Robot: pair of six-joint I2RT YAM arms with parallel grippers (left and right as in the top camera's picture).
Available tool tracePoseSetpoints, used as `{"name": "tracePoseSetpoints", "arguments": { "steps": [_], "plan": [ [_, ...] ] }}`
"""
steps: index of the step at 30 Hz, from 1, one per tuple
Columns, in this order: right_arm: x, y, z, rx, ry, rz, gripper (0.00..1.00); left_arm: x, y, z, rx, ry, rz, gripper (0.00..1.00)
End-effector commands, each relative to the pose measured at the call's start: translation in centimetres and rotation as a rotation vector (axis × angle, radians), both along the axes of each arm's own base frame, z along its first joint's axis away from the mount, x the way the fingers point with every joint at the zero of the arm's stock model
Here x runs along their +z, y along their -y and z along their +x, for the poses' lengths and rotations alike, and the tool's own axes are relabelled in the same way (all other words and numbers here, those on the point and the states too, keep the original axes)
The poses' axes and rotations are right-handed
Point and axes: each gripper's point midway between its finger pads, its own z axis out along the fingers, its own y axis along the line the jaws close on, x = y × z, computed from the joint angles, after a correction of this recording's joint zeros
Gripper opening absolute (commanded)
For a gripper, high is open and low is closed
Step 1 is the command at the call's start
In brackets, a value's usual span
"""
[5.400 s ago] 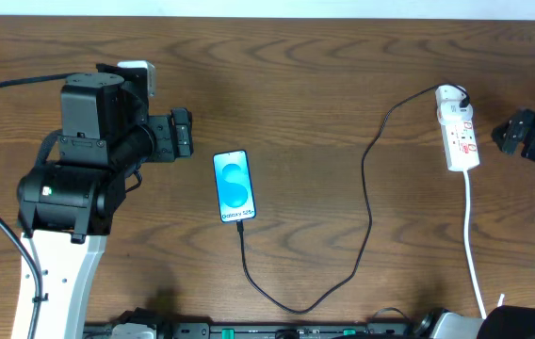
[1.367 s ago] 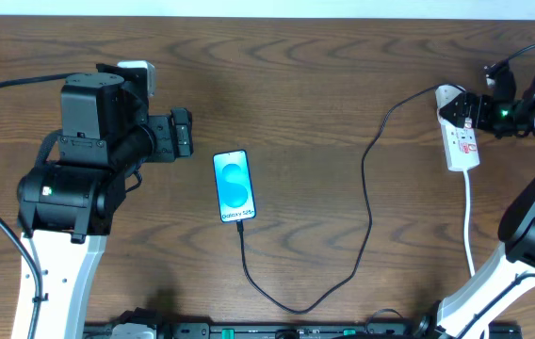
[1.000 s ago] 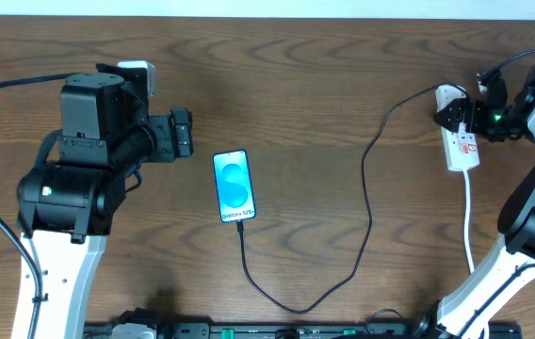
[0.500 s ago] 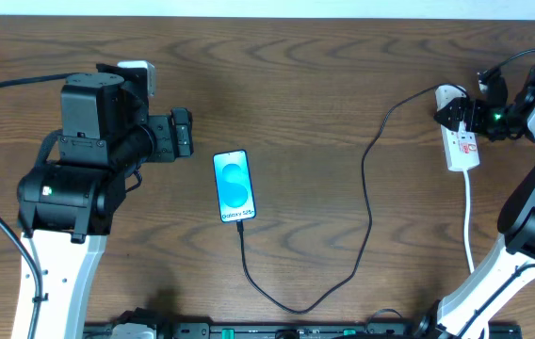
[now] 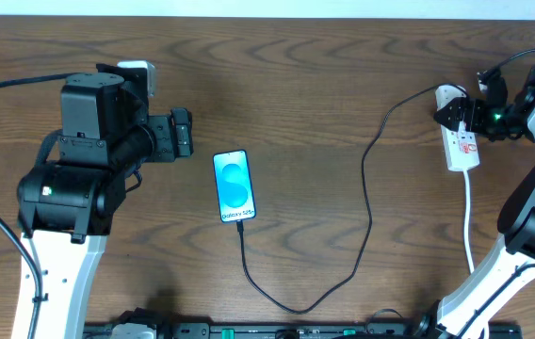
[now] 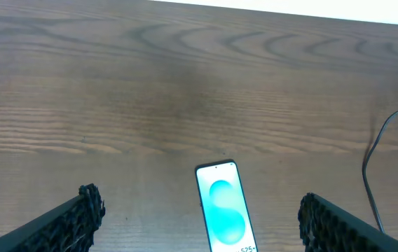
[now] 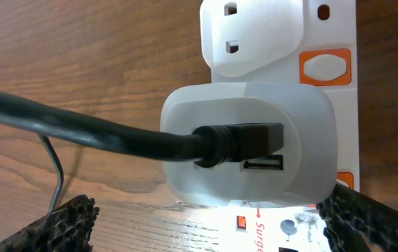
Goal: Plug charger to phone and switch on socket
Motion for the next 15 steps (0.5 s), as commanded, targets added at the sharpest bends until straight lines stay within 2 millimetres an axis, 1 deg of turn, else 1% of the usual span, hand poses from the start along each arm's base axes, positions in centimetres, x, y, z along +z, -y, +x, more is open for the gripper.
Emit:
{"name": "tracePoseSetpoints", "arguments": {
  "steps": [1,15],
  "plan": [
    [-0.5,-1.3,0.3,0.026,0.000,0.039,0.99,0.3,-0.2,0.1,-0.001,0.010,0.017,0.91],
    [-0.5,-3.1,0.5,0.064,-0.005,0.043,0.99,0.3,-0.2,0.1,-0.002,0.010,0.017,0.91]
  ]
}}
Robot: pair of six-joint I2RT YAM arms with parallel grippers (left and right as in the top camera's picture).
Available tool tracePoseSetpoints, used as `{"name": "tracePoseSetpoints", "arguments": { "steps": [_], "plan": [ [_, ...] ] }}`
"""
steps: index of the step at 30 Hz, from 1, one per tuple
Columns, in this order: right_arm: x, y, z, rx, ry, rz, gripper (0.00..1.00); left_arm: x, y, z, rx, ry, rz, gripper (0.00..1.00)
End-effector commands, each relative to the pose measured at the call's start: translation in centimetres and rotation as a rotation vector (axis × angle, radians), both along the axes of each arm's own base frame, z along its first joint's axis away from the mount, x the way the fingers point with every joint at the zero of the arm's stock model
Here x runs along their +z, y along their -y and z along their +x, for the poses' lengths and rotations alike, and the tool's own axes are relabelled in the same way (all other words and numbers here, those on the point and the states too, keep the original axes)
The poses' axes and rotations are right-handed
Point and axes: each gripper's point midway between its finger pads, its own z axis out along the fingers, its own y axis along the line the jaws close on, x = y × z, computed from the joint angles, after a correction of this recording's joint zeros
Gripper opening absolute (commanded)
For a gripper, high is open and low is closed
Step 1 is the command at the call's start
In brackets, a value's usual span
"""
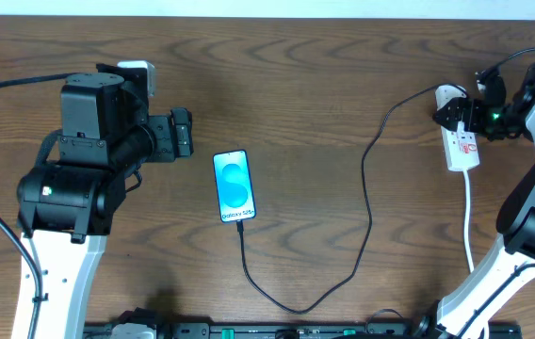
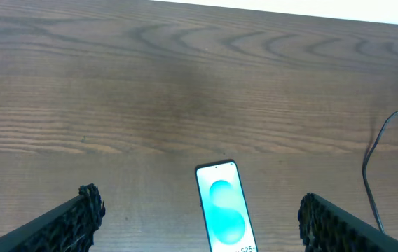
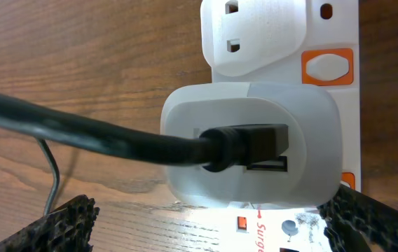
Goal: Plug charger to phone and switch on socket
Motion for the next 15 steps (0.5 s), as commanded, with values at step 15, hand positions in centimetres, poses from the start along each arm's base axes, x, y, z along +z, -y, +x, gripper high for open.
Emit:
{"name": "tracePoseSetpoints", "arguments": {
  "steps": [15],
  "plan": [
    [-1.9,-4.1,-0.7,0.071,-0.021,0.099,0.99,0.3,-0.2,0.1,-0.002,0.010,0.017,0.91]
  ]
}}
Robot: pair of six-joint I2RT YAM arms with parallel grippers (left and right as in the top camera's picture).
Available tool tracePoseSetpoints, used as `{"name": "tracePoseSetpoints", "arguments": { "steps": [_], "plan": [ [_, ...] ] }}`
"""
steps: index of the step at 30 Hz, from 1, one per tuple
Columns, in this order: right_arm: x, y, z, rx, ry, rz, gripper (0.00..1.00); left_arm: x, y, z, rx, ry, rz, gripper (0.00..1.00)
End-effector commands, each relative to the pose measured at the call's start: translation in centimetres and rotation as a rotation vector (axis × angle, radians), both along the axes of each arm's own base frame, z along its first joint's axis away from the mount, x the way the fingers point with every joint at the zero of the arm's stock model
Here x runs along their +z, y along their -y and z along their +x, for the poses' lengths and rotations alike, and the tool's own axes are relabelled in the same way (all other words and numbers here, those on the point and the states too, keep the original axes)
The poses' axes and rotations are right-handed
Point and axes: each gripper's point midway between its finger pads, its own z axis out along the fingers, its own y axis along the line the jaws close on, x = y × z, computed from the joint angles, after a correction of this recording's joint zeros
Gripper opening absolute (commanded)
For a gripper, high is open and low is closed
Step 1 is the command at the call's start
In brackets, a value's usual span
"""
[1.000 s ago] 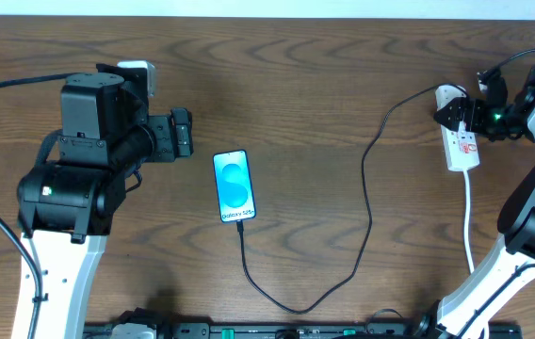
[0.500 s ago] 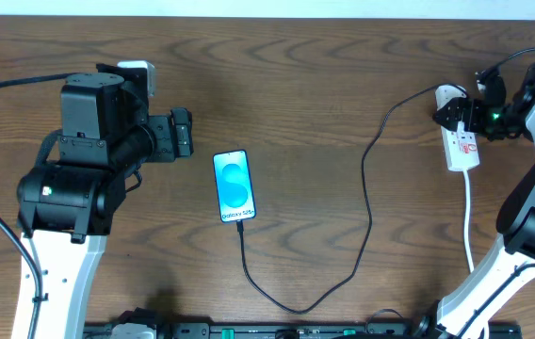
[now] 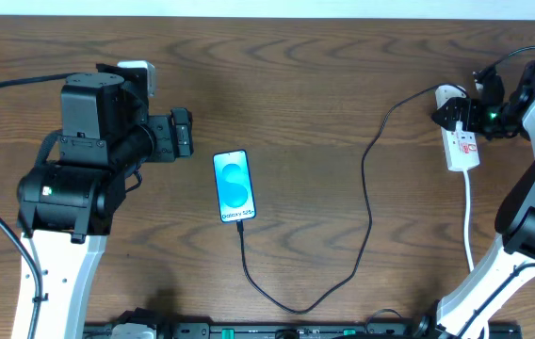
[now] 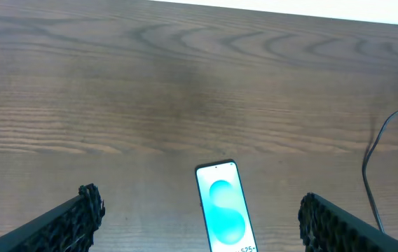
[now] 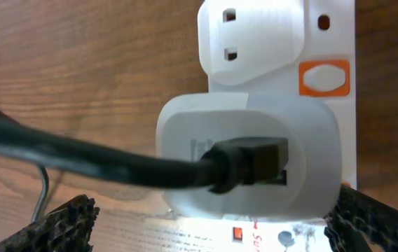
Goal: Plug charger to phone and switch on socket
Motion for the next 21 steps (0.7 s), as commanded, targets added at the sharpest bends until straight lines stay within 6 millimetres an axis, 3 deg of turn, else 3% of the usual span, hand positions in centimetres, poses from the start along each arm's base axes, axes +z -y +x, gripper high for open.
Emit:
{"name": "tracePoseSetpoints", "arguments": {
  "steps": [1,21],
  "plan": [
    [-1.7,-4.4,-1.1,0.069,-0.032,0.141,0.99,0.3,-0.2,0.1,-0.001,0.010,0.017,0.91],
    [-2.1,-5.5,-2.5,0.061,-0.082,0.207,0.99,0.3,-0.2,0.1,-0.002,0.010,0.017,0.91]
  ]
}}
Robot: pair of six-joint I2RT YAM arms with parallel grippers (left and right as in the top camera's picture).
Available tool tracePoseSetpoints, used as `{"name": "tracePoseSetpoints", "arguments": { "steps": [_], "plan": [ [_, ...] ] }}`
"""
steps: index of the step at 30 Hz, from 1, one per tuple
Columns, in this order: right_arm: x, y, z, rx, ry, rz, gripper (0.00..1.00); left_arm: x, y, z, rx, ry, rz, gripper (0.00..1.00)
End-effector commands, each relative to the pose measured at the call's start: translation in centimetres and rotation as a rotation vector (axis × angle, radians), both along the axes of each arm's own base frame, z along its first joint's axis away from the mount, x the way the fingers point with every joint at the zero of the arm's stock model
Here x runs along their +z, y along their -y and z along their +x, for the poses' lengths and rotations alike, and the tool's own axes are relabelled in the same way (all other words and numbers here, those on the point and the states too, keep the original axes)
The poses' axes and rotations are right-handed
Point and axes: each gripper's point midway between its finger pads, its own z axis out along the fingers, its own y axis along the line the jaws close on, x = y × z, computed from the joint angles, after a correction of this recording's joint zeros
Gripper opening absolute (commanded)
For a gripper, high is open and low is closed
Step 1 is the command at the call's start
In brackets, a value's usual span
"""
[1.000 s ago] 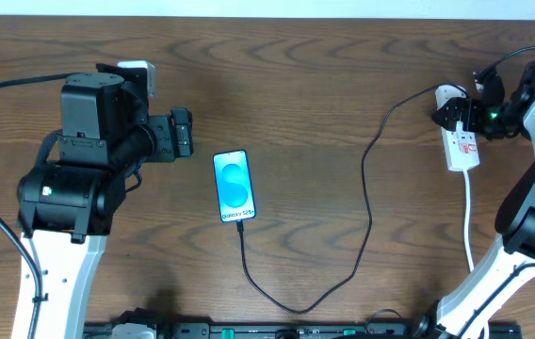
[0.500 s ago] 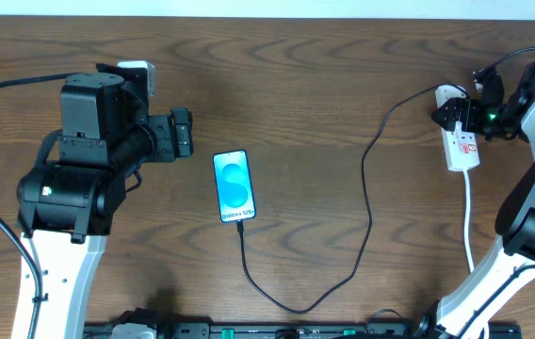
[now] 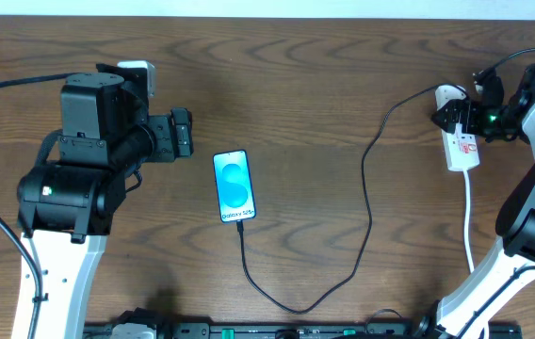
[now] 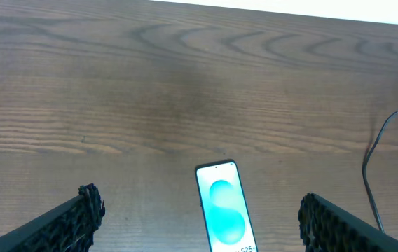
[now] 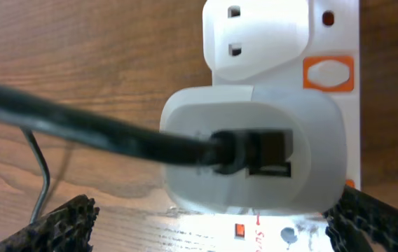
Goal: Plug charger to phone and switch on socket
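The phone [image 3: 235, 185] lies face up mid-table with its screen lit, also in the left wrist view [image 4: 225, 207]. A black cable [image 3: 366, 202] runs from the phone's near end to a white charger [image 5: 251, 150], which sits in the white power strip [image 5: 332, 31]. An orange switch [image 5: 328, 72] shows beside the free socket. My right gripper [image 5: 216, 231] is open just above the strip, its fingers [image 5: 62, 222] wide apart on either side of the charger's near end. My left gripper [image 4: 199, 231] is open, empty, left of the phone.
The strip's white lead [image 3: 467, 221] runs toward the table's front edge at the right. The black cable loops across the wood between the phone and the strip. The table's far edge [image 4: 255, 8] shows at the top of the left wrist view.
The right wrist view has shifted slightly: the charger and orange switch sit a little to the right, and the cable enters higher on the left. Phone and left arm are unmoved.
At every earlier moment the phone lay lit with the cable in it, the charger sat in the strip and my open right gripper hung close over it. Only small shifts of the right gripper show. My left gripper stayed open in place.
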Motion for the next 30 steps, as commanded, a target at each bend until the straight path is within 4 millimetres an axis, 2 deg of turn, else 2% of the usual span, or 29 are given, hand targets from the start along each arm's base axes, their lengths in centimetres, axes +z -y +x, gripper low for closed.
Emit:
{"name": "tracePoseSetpoints", "arguments": {
  "steps": [1,15,21,26,30],
  "plan": [
    [-2.0,-5.2,-1.9,0.052,-0.089,0.196,0.99,0.3,-0.2,0.1,-0.002,0.010,0.017,0.91],
    [-2.4,-4.6,-1.9,0.040,-0.097,0.159,0.99,0.3,-0.2,0.1,-0.002,0.010,0.017,0.91],
    [-3.9,-0.2,-3.1,-0.161,-0.250,-0.045,0.99,0.3,-0.2,0.1,-0.002,0.010,0.017,0.91],
    [-2.9,2.3,-3.7,-0.269,-0.322,-0.135,0.99,0.3,-0.2,0.1,-0.002,0.010,0.017,0.91],
    [-1.2,3.9,-3.7,-0.347,-0.354,-0.185,0.99,0.3,-0.2,0.1,-0.002,0.010,0.017,0.91]
  ]
}}
